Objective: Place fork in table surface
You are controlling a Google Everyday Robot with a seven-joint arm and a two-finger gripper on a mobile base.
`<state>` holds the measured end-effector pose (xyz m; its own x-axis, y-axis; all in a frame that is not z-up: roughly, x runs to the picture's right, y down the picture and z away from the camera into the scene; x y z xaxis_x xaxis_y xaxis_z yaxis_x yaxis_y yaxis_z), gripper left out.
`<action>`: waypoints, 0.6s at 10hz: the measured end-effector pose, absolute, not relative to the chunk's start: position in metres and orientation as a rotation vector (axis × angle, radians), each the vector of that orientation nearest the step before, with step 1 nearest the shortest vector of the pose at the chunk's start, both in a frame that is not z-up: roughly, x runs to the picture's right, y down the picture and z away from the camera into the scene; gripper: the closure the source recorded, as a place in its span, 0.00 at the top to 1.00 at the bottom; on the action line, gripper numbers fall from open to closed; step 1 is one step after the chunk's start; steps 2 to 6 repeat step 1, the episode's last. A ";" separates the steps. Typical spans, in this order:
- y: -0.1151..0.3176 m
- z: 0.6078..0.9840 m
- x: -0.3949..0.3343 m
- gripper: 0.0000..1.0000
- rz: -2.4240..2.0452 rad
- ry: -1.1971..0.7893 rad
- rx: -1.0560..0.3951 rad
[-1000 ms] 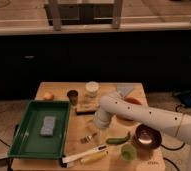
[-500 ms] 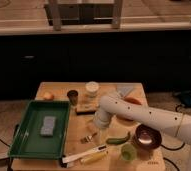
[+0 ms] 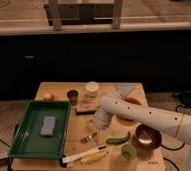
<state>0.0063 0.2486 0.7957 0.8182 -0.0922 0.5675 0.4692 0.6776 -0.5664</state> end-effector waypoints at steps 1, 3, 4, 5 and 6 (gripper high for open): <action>0.249 0.796 0.006 0.80 -0.333 -0.533 -0.768; 0.249 0.796 0.006 0.80 -0.333 -0.533 -0.768; 0.249 0.796 0.006 0.80 -0.333 -0.533 -0.768; 0.249 0.796 0.006 0.80 -0.333 -0.533 -0.768; 0.249 0.796 0.006 0.80 -0.333 -0.533 -0.768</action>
